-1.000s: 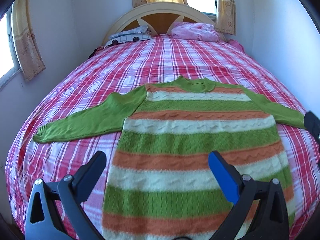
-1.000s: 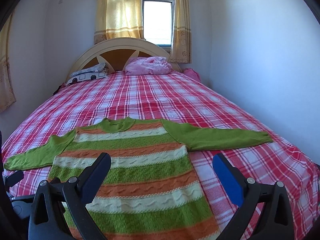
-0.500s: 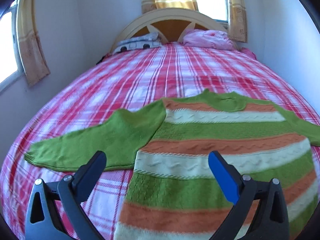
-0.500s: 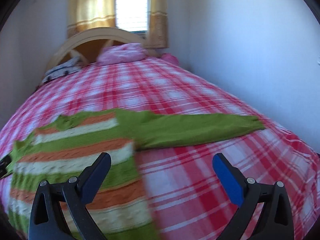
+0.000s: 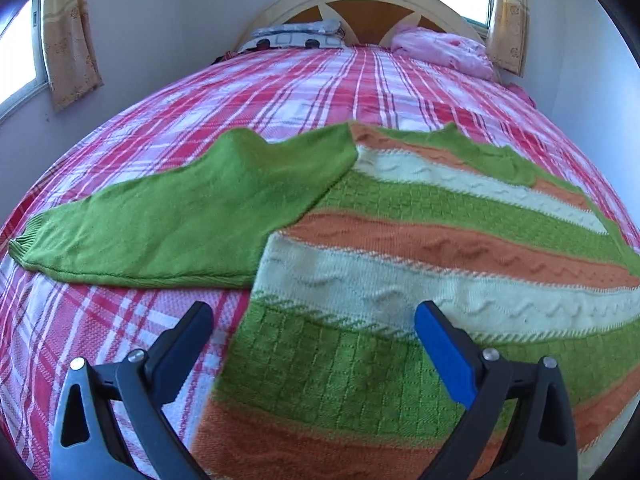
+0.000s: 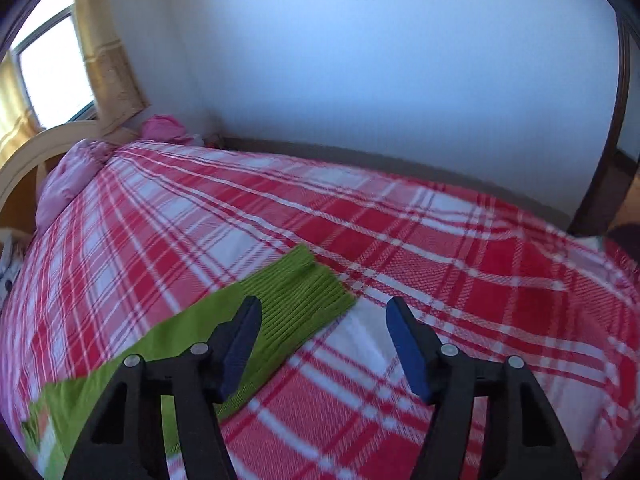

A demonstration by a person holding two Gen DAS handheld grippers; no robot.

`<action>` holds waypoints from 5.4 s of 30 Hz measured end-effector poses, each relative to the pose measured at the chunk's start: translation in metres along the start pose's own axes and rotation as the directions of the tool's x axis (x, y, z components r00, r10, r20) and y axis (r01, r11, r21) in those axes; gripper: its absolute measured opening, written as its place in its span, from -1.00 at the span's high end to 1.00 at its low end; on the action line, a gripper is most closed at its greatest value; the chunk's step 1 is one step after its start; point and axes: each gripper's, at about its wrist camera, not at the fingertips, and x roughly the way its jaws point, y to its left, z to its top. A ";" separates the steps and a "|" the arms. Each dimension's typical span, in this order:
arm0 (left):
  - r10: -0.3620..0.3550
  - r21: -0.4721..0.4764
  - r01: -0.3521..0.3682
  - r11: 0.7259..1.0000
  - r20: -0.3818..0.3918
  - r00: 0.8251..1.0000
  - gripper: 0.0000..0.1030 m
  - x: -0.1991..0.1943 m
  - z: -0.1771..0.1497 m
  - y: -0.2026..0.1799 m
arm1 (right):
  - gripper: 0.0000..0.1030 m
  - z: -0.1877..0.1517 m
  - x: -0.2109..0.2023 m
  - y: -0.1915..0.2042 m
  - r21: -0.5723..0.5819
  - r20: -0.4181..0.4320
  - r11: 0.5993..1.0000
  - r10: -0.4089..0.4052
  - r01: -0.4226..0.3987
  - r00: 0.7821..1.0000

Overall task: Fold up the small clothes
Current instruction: 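Grasp the green sleeve cuff with the right gripper and lift it, then carry the sleeve across the sweater front and open the right gripper, then grasp the other green sleeve cuff with the left gripper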

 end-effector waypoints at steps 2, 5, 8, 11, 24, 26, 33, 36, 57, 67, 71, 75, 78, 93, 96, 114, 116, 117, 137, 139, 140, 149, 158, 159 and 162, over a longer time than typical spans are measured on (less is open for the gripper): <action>0.005 0.010 -0.005 1.000 -0.011 1.000 -1.00 0.002 -0.001 -0.003 | -0.24 0.005 0.021 0.000 0.010 -0.044 1.000 0.000 0.001 0.999; 0.010 0.012 -0.010 1.000 0.002 1.000 -1.00 0.001 -0.002 -0.003 | -0.16 0.000 0.034 0.003 0.028 -0.061 1.000 -0.008 0.010 0.998; 0.007 0.013 -0.007 1.000 0.002 1.000 -1.00 0.003 -0.001 -0.003 | -0.08 -0.004 0.040 0.017 -0.077 -0.037 0.995 -0.070 0.067 0.997; 0.000 0.008 0.000 1.000 0.003 1.000 -1.00 0.003 -0.001 -0.002 | 0.44 -0.003 0.045 0.018 -0.111 -0.036 0.993 -0.039 0.035 0.999; -0.032 -0.013 0.032 0.999 0.015 0.999 -1.00 0.002 -0.002 0.001 | 0.85 0.008 -0.049 0.071 -0.225 0.068 0.963 0.168 -0.149 0.983; -0.038 -0.018 0.038 0.999 0.019 0.999 -1.00 0.001 -0.002 0.002 | 0.85 0.005 -0.075 0.094 -0.278 0.075 0.942 0.215 -0.186 0.974; -0.068 -0.040 0.069 0.997 0.037 0.997 -1.00 -0.001 -0.004 0.006 | 0.85 -0.052 -0.158 0.213 -0.455 -0.001 0.807 0.422 -0.376 0.907; -0.083 -0.053 0.085 0.995 0.046 0.996 -1.00 -0.002 -0.004 0.009 | 0.85 -0.097 -0.182 0.273 -0.495 -0.095 0.715 0.520 -0.493 0.849; -0.156 -0.119 0.168 0.979 0.100 0.983 -1.00 -0.007 -0.008 0.020 | 0.85 -0.355 -0.147 0.459 -0.309 -0.681 0.338 0.575 -0.889 0.455; -0.154 -0.118 0.166 0.979 0.103 0.983 -1.00 -0.007 -0.010 0.021 | 0.75 -0.389 -0.131 0.462 -0.272 -0.734 0.299 0.550 -0.915 0.398; -0.164 -0.131 0.178 0.975 0.107 0.981 -1.00 -0.007 -0.010 0.024 | 0.75 -0.397 -0.138 0.466 -0.341 -0.724 0.287 0.527 -0.895 0.445; -0.170 -0.142 0.185 0.972 0.111 0.979 -1.00 -0.008 -0.010 0.025 | 0.74 -0.401 -0.138 0.468 -0.353 -0.728 0.281 0.517 -0.892 0.451; -0.176 -0.147 0.192 0.970 0.117 0.977 -1.00 -0.009 -0.010 0.027 | 0.69 -0.404 -0.139 0.471 -0.360 -0.740 0.260 0.505 -0.896 0.444; -0.143 -0.124 0.156 0.980 0.104 0.984 -1.00 -0.010 -0.010 0.020 | 0.56 -0.282 -0.138 0.337 -0.662 -0.402 0.443 0.472 -0.605 0.785; -0.124 -0.110 0.134 0.985 0.091 0.988 -1.00 -0.007 -0.008 0.016 | 0.56 -0.277 -0.113 0.310 -0.663 -0.384 0.496 0.418 -0.560 0.824; -0.081 -0.019 0.083 0.996 0.064 0.995 -1.00 -0.009 0.058 -0.034 | 0.55 -0.316 -0.127 0.311 -0.803 -0.260 0.412 0.408 -0.431 0.875; -0.069 0.000 0.069 0.998 0.041 0.997 -1.00 0.009 0.070 -0.050 | 0.55 -0.318 -0.129 0.314 -0.813 -0.245 0.409 0.404 -0.414 0.881; -0.046 0.011 0.046 0.999 0.020 0.999 -1.00 0.021 0.074 -0.058 | 0.55 -0.318 -0.130 0.314 -0.818 -0.238 0.408 0.403 -0.406 0.884; -0.039 -0.046 0.033 0.998 -0.124 0.992 -1.00 0.061 0.067 -0.047 | 0.35 -0.279 -0.097 0.304 -0.738 -0.213 0.564 0.327 -0.371 0.921; -0.057 -0.053 0.052 0.997 -0.110 0.992 -1.00 0.048 0.064 -0.034 | 0.24 -0.281 -0.100 0.305 -0.748 -0.185 0.568 0.318 -0.344 0.930; -0.066 -0.070 0.060 0.996 -0.086 0.994 -1.00 0.039 0.062 -0.023 | 0.17 -0.283 -0.101 0.305 -0.756 -0.166 0.570 0.309 -0.322 0.937; 0.145 -0.447 -0.106 0.888 0.054 0.988 -1.00 -0.031 0.031 0.196 | 0.11 -0.276 -0.097 0.296 -0.715 -0.196 0.590 0.344 -0.374 0.918; 0.248 -0.681 -0.207 0.702 -0.038 0.968 -0.53 -0.010 0.009 0.336 | 0.10 -0.281 -0.099 0.300 -0.746 -0.163 0.579 0.322 -0.330 0.933; 0.243 -0.683 -0.210 0.700 -0.049 0.969 -0.49 -0.004 0.010 0.338 | 0.09 -0.281 -0.099 0.300 -0.745 -0.164 0.579 0.323 -0.331 0.932; 0.224 -0.695 -0.207 0.688 -0.068 0.972 -0.43 0.012 0.008 0.340 | 0.09 -0.281 -0.099 0.300 -0.740 -0.168 0.582 0.325 -0.337 0.931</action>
